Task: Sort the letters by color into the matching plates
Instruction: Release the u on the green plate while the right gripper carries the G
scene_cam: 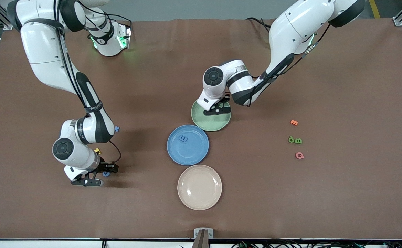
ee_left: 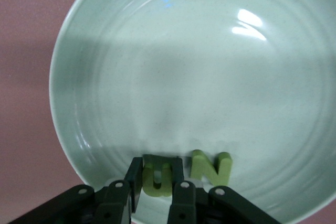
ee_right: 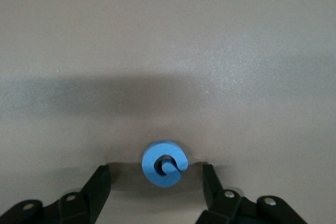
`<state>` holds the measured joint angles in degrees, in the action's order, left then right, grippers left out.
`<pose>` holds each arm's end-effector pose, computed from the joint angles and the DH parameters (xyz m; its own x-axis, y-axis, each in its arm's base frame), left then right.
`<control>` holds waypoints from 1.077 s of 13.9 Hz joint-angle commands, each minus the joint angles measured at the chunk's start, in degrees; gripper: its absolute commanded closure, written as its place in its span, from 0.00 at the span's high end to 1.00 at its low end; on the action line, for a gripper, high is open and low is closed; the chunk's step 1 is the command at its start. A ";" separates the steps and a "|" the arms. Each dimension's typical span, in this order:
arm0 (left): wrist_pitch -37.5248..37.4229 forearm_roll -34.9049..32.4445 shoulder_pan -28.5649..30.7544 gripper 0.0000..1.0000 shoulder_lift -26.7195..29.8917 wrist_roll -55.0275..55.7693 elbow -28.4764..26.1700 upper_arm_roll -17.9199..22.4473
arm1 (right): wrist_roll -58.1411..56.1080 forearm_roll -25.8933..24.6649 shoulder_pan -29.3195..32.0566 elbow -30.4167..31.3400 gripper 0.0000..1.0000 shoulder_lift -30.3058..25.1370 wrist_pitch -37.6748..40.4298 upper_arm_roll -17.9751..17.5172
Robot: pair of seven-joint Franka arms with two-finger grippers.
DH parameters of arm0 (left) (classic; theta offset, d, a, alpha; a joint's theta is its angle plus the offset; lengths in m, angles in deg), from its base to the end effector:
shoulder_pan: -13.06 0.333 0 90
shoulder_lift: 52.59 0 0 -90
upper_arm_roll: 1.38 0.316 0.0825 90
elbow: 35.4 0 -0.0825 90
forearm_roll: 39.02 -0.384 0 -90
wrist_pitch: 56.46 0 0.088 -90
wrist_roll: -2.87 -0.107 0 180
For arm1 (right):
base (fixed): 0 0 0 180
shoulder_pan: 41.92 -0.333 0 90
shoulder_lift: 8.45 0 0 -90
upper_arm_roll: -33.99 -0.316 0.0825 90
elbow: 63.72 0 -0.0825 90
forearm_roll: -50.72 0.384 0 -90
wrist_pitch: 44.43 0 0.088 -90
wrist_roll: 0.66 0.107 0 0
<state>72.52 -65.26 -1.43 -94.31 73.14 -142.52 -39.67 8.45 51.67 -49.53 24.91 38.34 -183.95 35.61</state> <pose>0.3941 -0.4734 0.1793 0.9842 0.0792 -0.1586 0.0672 -0.9946 -0.0796 0.7064 0.0772 0.1734 0.9958 -0.0569 0.0724 -0.0569 -0.9984 -0.0025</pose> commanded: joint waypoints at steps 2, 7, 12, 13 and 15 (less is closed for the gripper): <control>0.56 -1.35 0.60 0.82 0.76 1.09 -0.72 0.15 | 0.29 -0.25 0.04 -3.02 0.65 1.81 0.39 -0.13; 0.12 -0.48 4.11 0.99 4.97 0.04 -0.02 -1.16 | 0.29 -0.26 0.31 -3.29 0.26 2.25 0.39 -0.22; -0.14 -0.65 22.45 0.99 6.65 -6.44 -0.45 -11.96 | 4.91 0.01 -0.83 -3.90 0.00 1.64 1.61 -0.31; -0.75 -0.65 24.58 0.99 6.74 -8.64 -0.54 -12.33 | 8.52 -0.16 -2.23 -3.99 0.00 0.85 3.62 -0.31; -2.86 -1.35 27.57 0.99 7.18 -11.73 -0.63 -12.33 | 17.64 0.27 -6.61 -3.99 0.00 -0.90 8.63 -0.48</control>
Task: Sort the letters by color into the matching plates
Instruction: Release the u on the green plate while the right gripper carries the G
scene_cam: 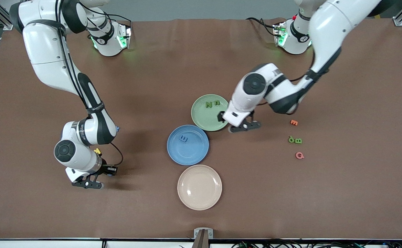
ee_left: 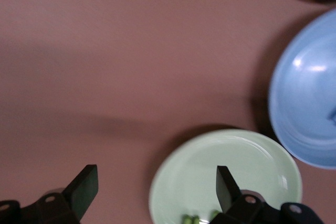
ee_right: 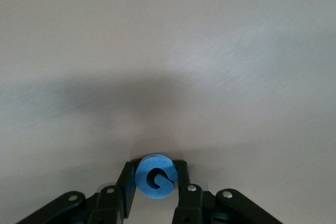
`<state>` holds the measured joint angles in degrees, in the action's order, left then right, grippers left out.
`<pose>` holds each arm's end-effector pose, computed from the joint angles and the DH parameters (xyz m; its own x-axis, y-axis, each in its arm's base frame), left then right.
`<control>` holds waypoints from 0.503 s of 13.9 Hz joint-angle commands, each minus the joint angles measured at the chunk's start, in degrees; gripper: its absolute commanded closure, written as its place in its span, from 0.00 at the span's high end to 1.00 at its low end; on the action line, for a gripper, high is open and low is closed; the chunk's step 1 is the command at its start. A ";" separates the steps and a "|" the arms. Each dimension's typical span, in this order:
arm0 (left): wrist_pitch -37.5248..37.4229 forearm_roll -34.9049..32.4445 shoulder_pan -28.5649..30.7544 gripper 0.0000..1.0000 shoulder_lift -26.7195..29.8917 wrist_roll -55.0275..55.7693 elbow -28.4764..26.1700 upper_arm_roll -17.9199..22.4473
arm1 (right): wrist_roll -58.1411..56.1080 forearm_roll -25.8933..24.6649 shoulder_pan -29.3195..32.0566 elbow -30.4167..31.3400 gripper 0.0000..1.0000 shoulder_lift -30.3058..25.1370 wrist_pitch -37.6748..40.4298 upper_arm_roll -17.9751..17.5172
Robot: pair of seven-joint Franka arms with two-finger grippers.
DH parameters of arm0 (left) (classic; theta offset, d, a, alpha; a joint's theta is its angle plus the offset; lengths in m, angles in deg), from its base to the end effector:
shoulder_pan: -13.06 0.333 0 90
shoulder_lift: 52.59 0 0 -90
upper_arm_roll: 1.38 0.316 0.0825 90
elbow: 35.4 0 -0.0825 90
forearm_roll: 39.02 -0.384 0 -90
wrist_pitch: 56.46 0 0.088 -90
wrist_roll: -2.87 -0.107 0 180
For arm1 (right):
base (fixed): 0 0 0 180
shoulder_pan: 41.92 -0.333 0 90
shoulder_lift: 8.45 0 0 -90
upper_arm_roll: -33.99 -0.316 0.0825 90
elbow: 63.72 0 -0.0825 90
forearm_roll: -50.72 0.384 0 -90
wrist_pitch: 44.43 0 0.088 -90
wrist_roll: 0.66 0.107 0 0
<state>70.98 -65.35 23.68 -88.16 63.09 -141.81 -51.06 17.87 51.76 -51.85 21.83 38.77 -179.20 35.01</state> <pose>0.5253 -0.3544 0.2828 0.9823 0.1710 -0.0768 0.1760 -0.9823 0.0643 0.7085 0.1135 0.1831 0.9842 -0.1737 0.0332 -0.1734 -0.9848 -0.0114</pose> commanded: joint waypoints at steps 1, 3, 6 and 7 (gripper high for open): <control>-1.41 -1.44 3.78 0.99 1.20 -2.30 -1.60 -0.94 | 13.24 0.19 -6.84 -0.66 0.00 -2.30 4.95 0.12; -1.32 -5.11 7.12 0.99 1.21 -3.97 -2.74 -0.94 | 23.08 0.19 -12.46 -0.30 0.00 -3.10 5.83 0.12; -1.32 -9.25 10.90 0.99 0.85 -4.94 -4.06 -0.94 | 33.83 0.19 -18.36 -0.91 0.00 -3.36 5.92 0.03; -1.32 -10.05 11.87 0.99 0.68 -5.03 -4.50 -0.94 | 36.64 0.28 -20.03 -0.83 0.00 -3.89 5.92 0.03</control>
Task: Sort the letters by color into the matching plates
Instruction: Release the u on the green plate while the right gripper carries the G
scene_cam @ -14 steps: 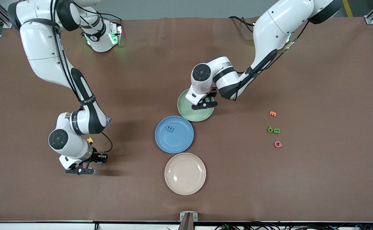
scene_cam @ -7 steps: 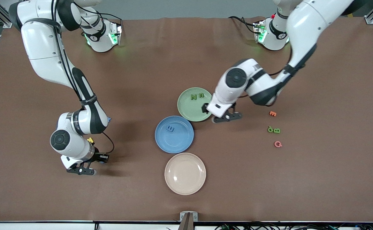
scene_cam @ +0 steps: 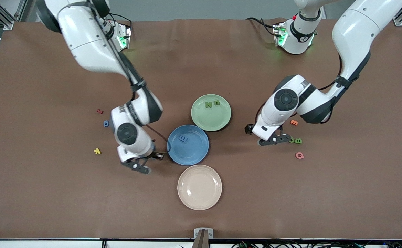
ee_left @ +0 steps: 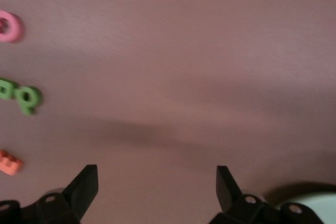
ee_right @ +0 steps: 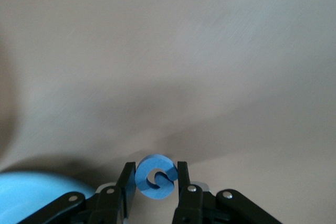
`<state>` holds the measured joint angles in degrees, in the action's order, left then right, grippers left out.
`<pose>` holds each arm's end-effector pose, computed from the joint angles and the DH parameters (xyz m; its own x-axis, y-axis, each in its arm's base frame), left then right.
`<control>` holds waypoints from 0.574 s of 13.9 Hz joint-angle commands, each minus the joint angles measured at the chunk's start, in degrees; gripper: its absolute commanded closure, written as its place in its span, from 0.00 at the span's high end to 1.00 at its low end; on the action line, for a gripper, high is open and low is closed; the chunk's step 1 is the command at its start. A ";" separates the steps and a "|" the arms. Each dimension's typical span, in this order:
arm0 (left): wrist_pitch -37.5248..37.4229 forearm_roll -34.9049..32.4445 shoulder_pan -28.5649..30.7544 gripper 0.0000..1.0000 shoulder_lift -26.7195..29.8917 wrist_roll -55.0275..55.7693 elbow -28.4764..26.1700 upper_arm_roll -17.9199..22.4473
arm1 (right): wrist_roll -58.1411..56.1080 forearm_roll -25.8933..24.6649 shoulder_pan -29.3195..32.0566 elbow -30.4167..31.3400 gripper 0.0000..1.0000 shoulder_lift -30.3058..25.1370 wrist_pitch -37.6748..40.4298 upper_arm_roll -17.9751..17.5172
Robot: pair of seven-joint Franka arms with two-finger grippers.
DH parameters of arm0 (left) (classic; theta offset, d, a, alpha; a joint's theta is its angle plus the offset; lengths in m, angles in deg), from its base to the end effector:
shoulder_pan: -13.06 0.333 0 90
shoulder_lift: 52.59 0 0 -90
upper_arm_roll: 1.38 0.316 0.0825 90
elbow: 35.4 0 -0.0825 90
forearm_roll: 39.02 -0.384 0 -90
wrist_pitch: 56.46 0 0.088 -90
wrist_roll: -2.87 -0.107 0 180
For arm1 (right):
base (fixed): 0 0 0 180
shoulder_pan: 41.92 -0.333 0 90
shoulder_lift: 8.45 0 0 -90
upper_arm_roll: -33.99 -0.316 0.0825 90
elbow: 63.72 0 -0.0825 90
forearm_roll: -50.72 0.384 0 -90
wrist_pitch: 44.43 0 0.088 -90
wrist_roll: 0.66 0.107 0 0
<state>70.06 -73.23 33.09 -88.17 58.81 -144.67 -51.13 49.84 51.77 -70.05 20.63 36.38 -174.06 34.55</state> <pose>0.5597 -0.2622 0.2627 0.9871 0.1582 -0.0243 0.1576 -0.9872 -0.0264 0.6374 0.3347 0.2140 0.9175 -0.3977 -0.0006 -0.3976 -0.9175 -0.0107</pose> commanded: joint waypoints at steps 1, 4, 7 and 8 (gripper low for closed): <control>-0.40 -3.22 3.43 0.99 0.52 -0.75 -1.82 -0.78 | 7.83 0.27 -3.58 0.37 0.00 -1.50 0.70 0.50; 0.21 -7.53 7.90 0.99 -0.01 -0.75 -3.75 -0.78 | 15.57 0.01 -8.68 0.37 0.00 -1.06 -0.18 0.58; 0.83 -7.98 11.16 0.99 -1.15 -0.84 -5.16 -0.70 | 20.50 -0.08 -11.77 0.29 0.01 -0.36 -1.14 0.58; 1.35 -7.98 12.04 0.99 -1.41 -0.75 -5.60 -0.70 | 21.65 -0.08 -12.38 0.28 0.02 -0.10 -1.58 0.58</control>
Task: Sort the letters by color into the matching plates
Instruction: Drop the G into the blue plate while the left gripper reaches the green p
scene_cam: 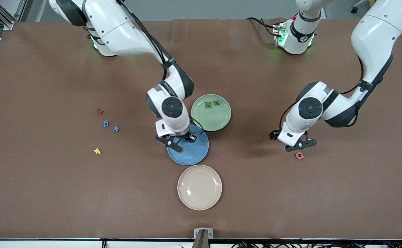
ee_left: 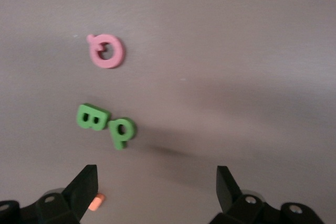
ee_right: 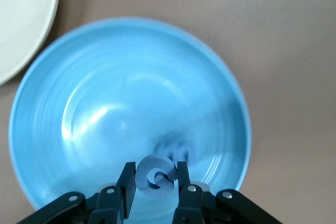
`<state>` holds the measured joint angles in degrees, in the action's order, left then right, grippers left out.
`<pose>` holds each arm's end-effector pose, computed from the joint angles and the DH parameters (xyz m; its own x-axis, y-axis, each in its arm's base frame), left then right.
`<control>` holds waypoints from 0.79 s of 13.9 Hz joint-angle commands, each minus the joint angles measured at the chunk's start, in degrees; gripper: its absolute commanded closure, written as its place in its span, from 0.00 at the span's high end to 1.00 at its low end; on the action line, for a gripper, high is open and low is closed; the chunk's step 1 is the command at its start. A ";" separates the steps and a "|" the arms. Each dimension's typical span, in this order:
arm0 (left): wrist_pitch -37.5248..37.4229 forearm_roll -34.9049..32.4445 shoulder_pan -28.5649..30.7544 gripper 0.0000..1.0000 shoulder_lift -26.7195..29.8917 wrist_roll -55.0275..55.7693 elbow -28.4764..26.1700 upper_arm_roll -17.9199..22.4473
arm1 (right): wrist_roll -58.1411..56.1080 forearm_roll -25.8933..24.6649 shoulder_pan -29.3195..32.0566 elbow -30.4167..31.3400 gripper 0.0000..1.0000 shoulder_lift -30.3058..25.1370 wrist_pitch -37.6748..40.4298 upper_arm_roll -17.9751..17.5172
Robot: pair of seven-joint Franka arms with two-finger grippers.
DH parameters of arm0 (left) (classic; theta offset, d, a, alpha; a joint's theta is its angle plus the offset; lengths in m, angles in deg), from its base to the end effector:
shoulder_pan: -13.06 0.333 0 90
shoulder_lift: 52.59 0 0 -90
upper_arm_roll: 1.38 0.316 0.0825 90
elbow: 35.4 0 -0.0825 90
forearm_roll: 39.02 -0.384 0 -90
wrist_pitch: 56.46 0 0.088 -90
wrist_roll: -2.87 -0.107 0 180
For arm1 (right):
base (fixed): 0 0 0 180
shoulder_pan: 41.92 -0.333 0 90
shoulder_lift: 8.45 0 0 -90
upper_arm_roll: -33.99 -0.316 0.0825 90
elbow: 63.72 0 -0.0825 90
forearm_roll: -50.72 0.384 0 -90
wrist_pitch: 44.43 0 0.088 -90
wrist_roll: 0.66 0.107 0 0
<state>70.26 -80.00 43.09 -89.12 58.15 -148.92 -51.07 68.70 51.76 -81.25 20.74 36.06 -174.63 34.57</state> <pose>0.5710 -0.1653 0.2294 0.9768 0.2129 -0.0237 0.2094 -0.9723 -0.1039 0.5613 0.4527 0.2181 0.8562 -0.5166 0.0010 -0.5164 -0.8560 -0.0226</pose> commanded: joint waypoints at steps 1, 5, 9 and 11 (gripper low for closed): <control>1.59 -1.12 2.22 0.99 -0.64 -0.09 -1.52 -0.59 | 3.23 0.01 -1.28 0.17 0.04 0.40 -1.10 0.56; 3.35 -1.30 3.01 0.95 -2.66 0.79 -1.44 0.20 | 3.15 0.01 -0.67 0.09 1.00 0.40 -1.02 0.56; 4.32 -1.82 2.66 0.86 -3.54 1.05 -1.17 1.87 | 2.88 -0.25 -0.58 0.00 1.00 0.40 -1.37 0.56; 5.37 -2.79 2.14 0.84 -4.16 1.14 -1.00 2.93 | -0.52 -0.52 0.47 0.95 1.00 -0.21 -1.89 0.82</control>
<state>74.06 -80.66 45.35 -92.71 58.23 -149.86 -48.66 70.77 51.63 -81.99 20.80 36.62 -175.94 35.47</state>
